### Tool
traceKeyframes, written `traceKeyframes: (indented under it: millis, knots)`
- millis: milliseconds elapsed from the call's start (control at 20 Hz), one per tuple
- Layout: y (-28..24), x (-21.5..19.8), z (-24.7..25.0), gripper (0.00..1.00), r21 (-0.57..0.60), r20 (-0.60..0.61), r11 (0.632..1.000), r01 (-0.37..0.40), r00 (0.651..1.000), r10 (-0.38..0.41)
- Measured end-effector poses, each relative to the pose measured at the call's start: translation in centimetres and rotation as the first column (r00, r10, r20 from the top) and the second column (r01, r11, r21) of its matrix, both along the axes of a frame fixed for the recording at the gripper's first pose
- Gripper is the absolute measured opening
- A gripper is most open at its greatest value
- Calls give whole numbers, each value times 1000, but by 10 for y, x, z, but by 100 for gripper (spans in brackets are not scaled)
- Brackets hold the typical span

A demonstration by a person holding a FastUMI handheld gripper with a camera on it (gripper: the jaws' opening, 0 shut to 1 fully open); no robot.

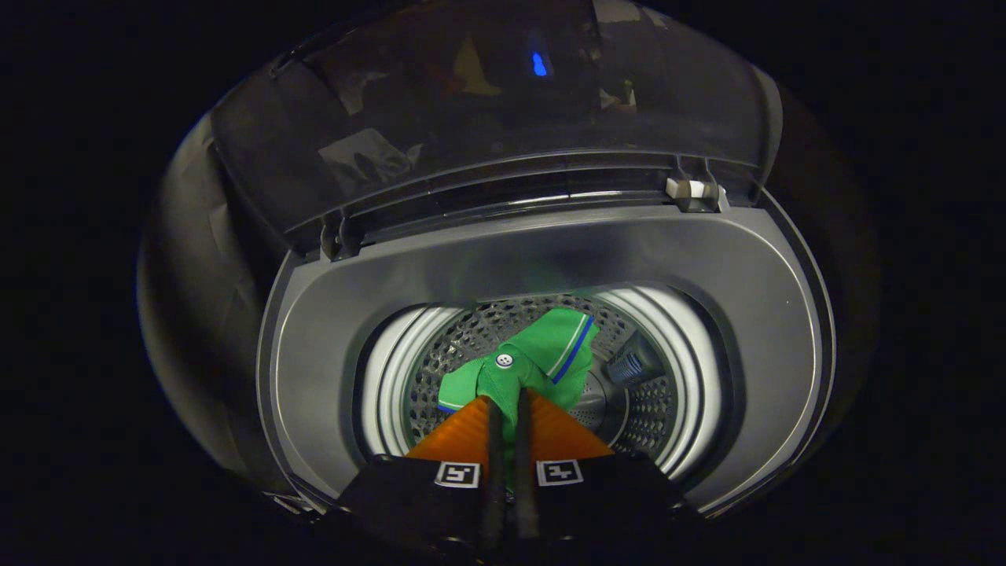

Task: Put the clothes into the washing machine and then close the washing machine lid.

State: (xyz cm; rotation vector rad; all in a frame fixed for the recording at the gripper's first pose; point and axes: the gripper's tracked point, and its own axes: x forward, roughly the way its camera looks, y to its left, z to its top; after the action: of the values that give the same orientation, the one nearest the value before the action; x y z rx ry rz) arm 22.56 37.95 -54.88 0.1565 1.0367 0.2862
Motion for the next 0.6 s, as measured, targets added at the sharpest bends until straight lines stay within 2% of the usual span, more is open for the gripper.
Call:
traceKeyframes:
  millis: [150, 250, 600]
  knots:
    - [-6, 5, -5, 14, -26, 5, 1000, 17, 1000, -17]
    - [-8, 7, 0, 20, -29, 21, 999, 27, 999, -26]
    - [-14, 7, 9, 81, -51, 37, 999, 6, 999, -5]
